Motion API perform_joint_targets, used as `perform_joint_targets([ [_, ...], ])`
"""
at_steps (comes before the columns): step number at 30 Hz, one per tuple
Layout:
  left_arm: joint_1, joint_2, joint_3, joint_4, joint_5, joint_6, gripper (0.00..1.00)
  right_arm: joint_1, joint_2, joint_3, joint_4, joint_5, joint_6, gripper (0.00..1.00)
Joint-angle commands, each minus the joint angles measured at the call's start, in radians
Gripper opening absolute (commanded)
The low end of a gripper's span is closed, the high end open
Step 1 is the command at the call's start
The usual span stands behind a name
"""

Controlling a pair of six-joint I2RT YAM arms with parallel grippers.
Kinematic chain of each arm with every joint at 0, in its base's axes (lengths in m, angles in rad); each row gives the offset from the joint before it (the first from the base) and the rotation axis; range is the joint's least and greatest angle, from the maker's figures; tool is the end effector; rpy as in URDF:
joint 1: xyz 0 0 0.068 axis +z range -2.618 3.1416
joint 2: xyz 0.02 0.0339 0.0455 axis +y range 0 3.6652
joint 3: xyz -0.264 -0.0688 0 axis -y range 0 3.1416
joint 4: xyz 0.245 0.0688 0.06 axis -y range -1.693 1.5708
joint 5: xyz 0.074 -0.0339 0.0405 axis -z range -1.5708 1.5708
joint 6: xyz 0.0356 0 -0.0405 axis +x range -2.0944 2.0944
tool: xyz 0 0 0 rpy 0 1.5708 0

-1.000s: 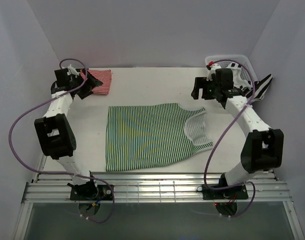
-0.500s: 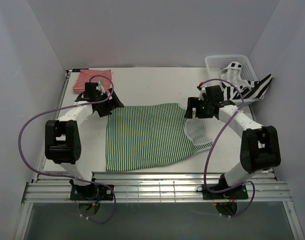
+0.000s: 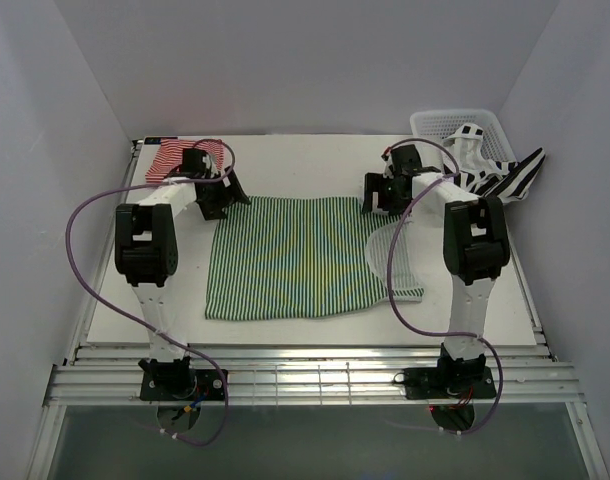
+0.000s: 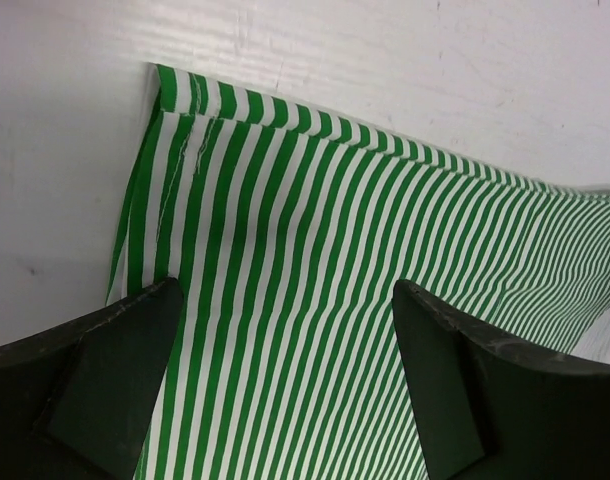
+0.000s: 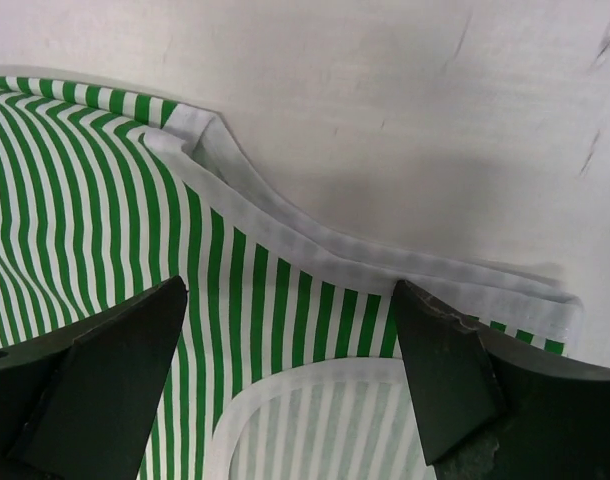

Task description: Fold and stack the tank tops

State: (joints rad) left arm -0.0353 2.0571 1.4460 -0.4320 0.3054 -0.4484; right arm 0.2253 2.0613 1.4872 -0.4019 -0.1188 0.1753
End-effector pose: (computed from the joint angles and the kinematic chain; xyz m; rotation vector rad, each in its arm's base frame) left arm 0.4322 -0.0260 0.1622 -0.4350 2.6121 -0.5665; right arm 0.4318 0.1033 0.1731 -0.1109 2.5631 0.3059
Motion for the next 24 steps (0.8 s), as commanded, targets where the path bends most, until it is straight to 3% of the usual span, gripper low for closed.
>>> perform_joint_targets([
  [1,-0.002,0.136,0.132,-0.08,-0.071,0.048,0.98,-0.032,0.091,0.094,-0.051,0.015,0.021,0.9],
  [8,-0.002,0.357,0.488,-0.201,-0.08,0.073,0.98,-0.08,0.25,0.37,-0.109,-0.048,-0.023,0.9],
  [11,-0.002,0.361,0.534,-0.209,-0.031,0.062,0.98,-0.076,0.255,0.493,-0.165,-0.107,-0.083,0.9],
  [14,-0.008,0.298,0.539,-0.208,-0.006,0.062,0.98,-0.058,0.157,0.496,-0.161,-0.14,-0.154,0.9],
  [19,-0.037,0.09,0.475,-0.206,-0.058,0.063,0.98,-0.03,-0.099,0.32,-0.1,-0.176,-0.165,0.9],
  [24,-0.116,-0.13,0.251,-0.162,-0.095,0.033,0.98,-0.006,-0.485,-0.199,0.026,-0.176,-0.067,0.9],
])
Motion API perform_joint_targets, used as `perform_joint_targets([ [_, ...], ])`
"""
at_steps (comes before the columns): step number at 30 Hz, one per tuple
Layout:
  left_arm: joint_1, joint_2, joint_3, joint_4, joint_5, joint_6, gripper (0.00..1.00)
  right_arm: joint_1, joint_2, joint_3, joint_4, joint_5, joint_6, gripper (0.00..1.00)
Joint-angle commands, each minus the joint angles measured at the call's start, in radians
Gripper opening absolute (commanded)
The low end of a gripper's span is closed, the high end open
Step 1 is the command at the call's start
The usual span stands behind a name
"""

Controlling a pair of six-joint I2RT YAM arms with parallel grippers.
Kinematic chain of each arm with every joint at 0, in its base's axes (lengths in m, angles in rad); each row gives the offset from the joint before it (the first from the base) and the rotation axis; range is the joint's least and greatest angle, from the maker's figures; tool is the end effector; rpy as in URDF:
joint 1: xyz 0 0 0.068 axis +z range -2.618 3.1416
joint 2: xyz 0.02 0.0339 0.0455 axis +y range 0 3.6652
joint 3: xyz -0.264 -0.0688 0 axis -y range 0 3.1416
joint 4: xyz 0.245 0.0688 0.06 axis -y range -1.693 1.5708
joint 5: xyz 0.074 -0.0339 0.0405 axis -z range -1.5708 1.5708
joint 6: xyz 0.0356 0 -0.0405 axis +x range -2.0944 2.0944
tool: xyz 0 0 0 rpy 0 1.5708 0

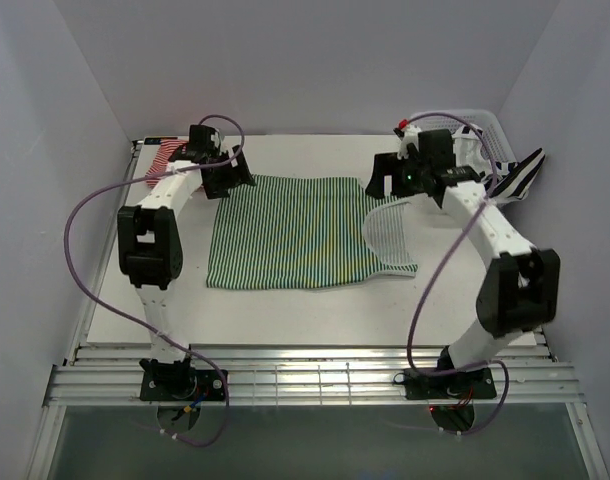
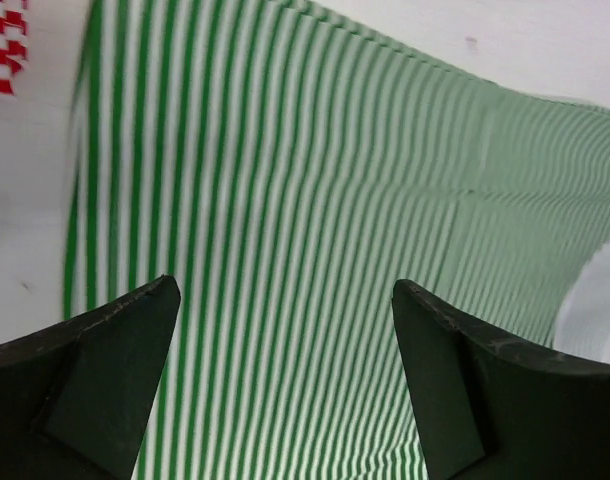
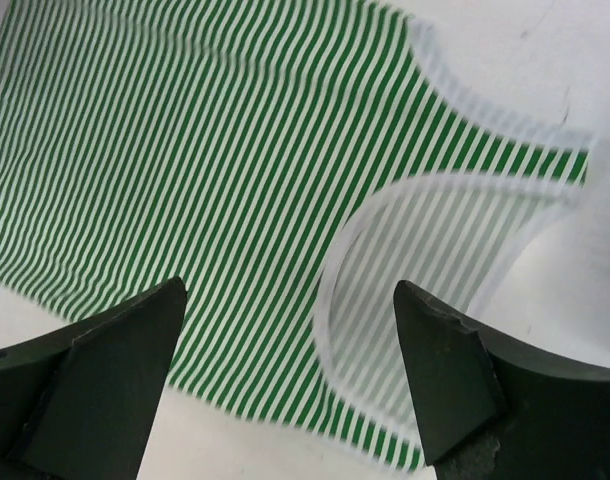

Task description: Fold and stack the tank tops

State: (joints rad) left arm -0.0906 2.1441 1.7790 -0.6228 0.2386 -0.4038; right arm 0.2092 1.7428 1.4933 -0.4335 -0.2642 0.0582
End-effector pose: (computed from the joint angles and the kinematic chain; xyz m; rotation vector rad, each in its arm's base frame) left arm 0.4705 -0.0512 0.2132 -0.3121 2.5739 -0.4913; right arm 0.3908 0.0925 0.3029 -0.3126 2.2411 0.4406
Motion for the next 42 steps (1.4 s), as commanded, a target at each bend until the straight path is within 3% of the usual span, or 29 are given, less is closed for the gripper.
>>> perform_joint_targets([
  [1,-0.075,-0.254,-0.19,0.044,-0.031,-0.018,0.98,0.028,-0.225,-0.285,0.087,-0.033,0.067,0.9],
  [2,-0.098,-0.33,-0.248,0.078,-0.039,-0.03,0.98,0.039,-0.332,-0.433,0.101,-0.036,0.098,0.9],
  [7,-0.147,-0.522,-0.577,0.195,-0.013,-0.119,0.98,0.131,-0.621,-0.75,0.142,-0.063,0.219,0.9],
  [12,-0.193,-0.625,-0.794,0.241,-0.088,-0.197,0.98,0.168,-0.689,-0.919,0.257,-0.083,0.295,0.9],
  [18,-0.193,-0.722,-0.92,0.23,-0.163,-0.303,0.98,0.182,-0.52,-0.864,0.328,-0.081,0.284,0.9],
  [28,-0.192,-0.857,-0.948,0.14,-0.274,-0.326,0.98,0.188,-0.306,-0.702,0.411,-0.063,0.278,0.9],
  [37,-0.192,-0.964,-1.018,0.037,-0.34,-0.363,0.98,0.188,-0.073,-0.493,0.4,-0.055,0.238,0.9],
  [42,-0.192,-1.006,-1.053,0.001,-0.384,-0.405,0.98,0.188,-0.038,-0.441,0.337,-0.064,0.207,0.9],
])
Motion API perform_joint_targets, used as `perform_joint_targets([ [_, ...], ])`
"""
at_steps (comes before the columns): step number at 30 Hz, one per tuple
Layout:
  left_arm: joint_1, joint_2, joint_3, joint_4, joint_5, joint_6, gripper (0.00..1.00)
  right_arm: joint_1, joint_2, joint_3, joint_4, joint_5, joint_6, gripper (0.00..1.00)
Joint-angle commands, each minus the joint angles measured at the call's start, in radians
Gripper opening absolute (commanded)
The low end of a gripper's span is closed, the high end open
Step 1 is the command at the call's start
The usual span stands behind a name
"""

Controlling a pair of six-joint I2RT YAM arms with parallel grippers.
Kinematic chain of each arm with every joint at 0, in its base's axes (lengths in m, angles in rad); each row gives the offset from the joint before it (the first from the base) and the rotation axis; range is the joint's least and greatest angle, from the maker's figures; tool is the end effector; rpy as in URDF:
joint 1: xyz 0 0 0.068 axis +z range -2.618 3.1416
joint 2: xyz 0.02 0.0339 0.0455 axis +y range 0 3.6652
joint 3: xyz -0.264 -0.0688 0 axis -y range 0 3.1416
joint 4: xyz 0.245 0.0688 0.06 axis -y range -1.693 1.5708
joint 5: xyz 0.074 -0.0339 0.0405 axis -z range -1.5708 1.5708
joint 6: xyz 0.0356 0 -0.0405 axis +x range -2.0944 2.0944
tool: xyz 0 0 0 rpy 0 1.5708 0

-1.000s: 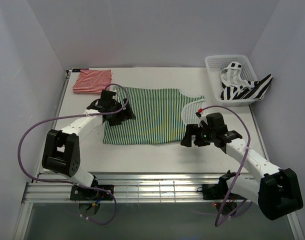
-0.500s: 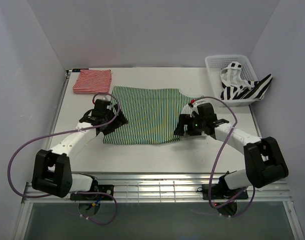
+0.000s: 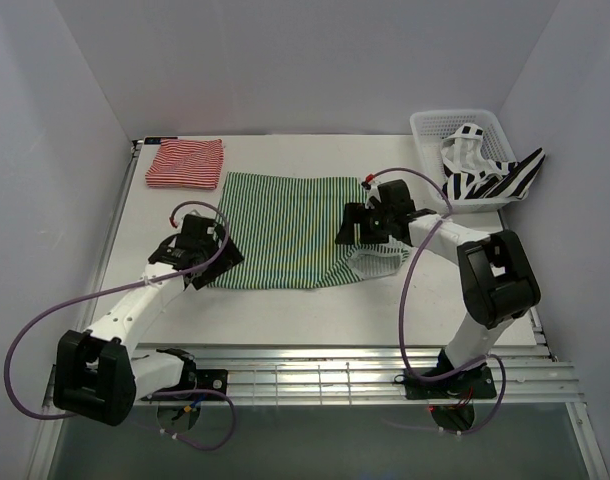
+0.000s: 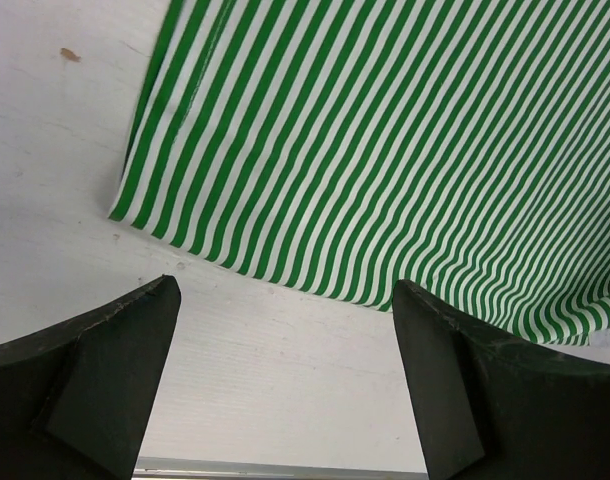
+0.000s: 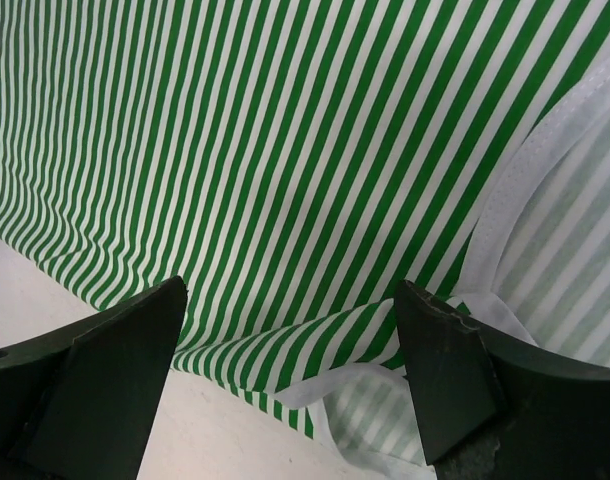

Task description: Fold and stack the tank tops

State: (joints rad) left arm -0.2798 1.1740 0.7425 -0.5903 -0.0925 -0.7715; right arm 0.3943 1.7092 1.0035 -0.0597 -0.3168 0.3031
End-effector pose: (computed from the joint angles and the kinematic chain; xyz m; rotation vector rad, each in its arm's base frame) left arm 0.2150 -0.0583 0.2157 -0.6680 2.5224 -0.2642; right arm 0.3277 0.1484 0.1870 -0.2719 2.3848 0.7081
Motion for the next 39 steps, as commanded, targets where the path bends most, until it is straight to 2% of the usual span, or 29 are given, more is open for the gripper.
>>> perform_joint_targets([
  [1,-0.002,-0.036,-0.017,-0.032,-0.061,-0.041,0.98,0.005,-0.028,0.049,-0.067,-0.004,-0.042,0.9],
  [7,-0.002,-0.007,0.003,-0.052,-0.115,-0.092,0.98,0.005,-0.198,-0.095,-0.1,-0.023,-0.067,0.9],
  [12,-0.002,0.015,0.02,-0.06,-0.118,-0.104,0.98,0.009,-0.279,-0.195,-0.13,-0.002,-0.084,0.9],
  [18,-0.002,0.013,0.015,-0.066,-0.133,-0.109,0.98,0.011,-0.399,-0.198,-0.193,0.059,-0.11,0.9],
  [22,-0.001,0.004,0.001,-0.078,-0.147,-0.123,0.98,0.023,-0.453,-0.276,-0.2,0.045,-0.081,0.9],
  [28,0.001,0.015,-0.002,-0.082,-0.164,-0.144,0.98,0.046,-0.439,-0.361,-0.131,0.041,-0.036,0.9],
  [39,0.014,0.041,-0.009,-0.054,-0.176,-0.167,0.98,0.046,-0.229,-0.226,-0.012,0.044,-0.025,0.91],
])
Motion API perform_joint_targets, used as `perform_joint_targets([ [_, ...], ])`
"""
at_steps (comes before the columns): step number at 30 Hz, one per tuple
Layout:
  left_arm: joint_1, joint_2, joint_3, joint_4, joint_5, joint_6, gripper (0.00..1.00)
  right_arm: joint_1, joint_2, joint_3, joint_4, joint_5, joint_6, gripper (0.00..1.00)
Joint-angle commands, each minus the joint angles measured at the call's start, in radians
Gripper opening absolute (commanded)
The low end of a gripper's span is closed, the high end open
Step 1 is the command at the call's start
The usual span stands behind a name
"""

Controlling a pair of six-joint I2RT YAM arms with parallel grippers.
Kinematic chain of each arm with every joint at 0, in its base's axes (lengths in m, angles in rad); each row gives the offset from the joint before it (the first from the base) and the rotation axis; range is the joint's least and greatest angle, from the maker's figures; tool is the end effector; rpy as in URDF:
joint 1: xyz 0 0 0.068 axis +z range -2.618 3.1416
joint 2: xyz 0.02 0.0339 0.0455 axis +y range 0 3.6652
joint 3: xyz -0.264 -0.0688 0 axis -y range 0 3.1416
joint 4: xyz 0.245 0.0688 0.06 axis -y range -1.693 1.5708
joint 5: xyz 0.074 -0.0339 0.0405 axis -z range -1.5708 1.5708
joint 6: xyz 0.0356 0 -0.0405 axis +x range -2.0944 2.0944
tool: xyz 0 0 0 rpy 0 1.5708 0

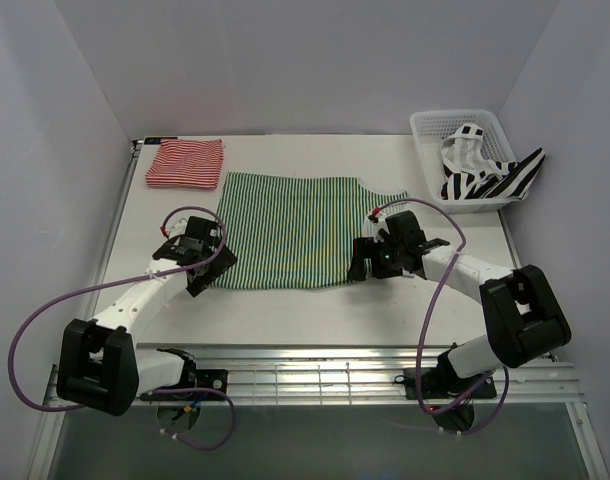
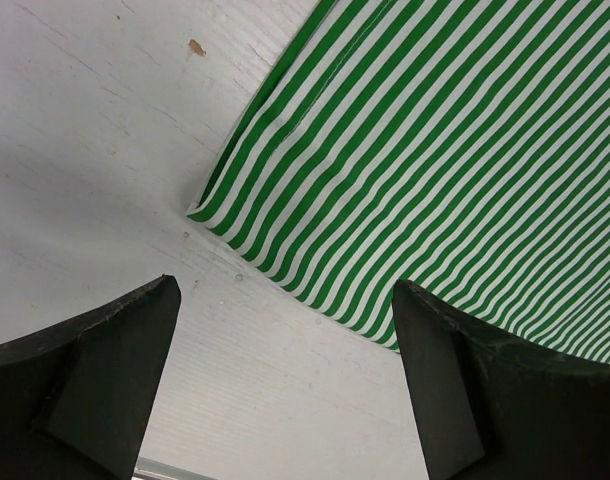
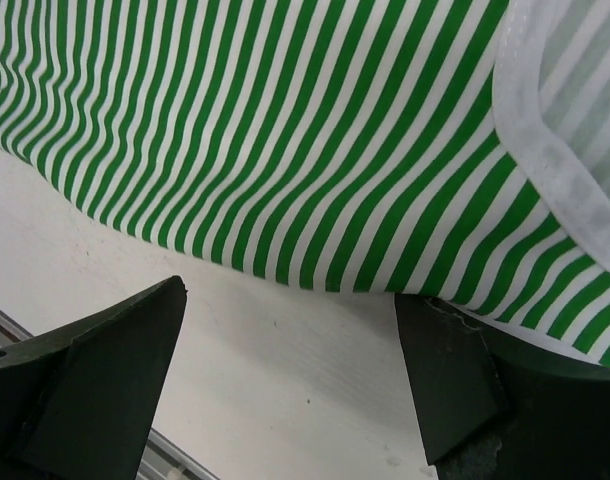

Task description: Fold and stack the tank tops

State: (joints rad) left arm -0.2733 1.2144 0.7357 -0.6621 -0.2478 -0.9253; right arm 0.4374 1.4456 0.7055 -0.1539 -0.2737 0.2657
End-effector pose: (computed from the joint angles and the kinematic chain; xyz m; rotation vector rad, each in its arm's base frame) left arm 0.2125 -0.0505 0.2027 -0.9167 2.4867 -0.0539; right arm 0.2461 0.1257 0.1701 -0.3385 2.5057 0.6326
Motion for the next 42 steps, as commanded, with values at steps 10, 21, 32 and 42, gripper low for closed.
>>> perform_joint_targets([
  [10,0.014,0.007,-0.004,0.044,-0.016,-0.003,0.98,0.004,0.137,0.167,0.067,-0.012,-0.008,0.92],
  [21,0.026,0.068,0.008,0.048,-0.031,-0.004,0.98,0.017,0.125,0.316,-0.179,0.162,-0.022,0.94],
  [32,0.037,0.106,-0.002,0.068,-0.022,0.0,0.96,0.02,0.279,0.373,-0.116,0.028,-0.042,1.0],
  [42,0.063,0.18,0.005,0.127,-0.03,-0.017,0.91,0.021,0.049,0.24,-0.188,0.215,-0.112,1.0],
])
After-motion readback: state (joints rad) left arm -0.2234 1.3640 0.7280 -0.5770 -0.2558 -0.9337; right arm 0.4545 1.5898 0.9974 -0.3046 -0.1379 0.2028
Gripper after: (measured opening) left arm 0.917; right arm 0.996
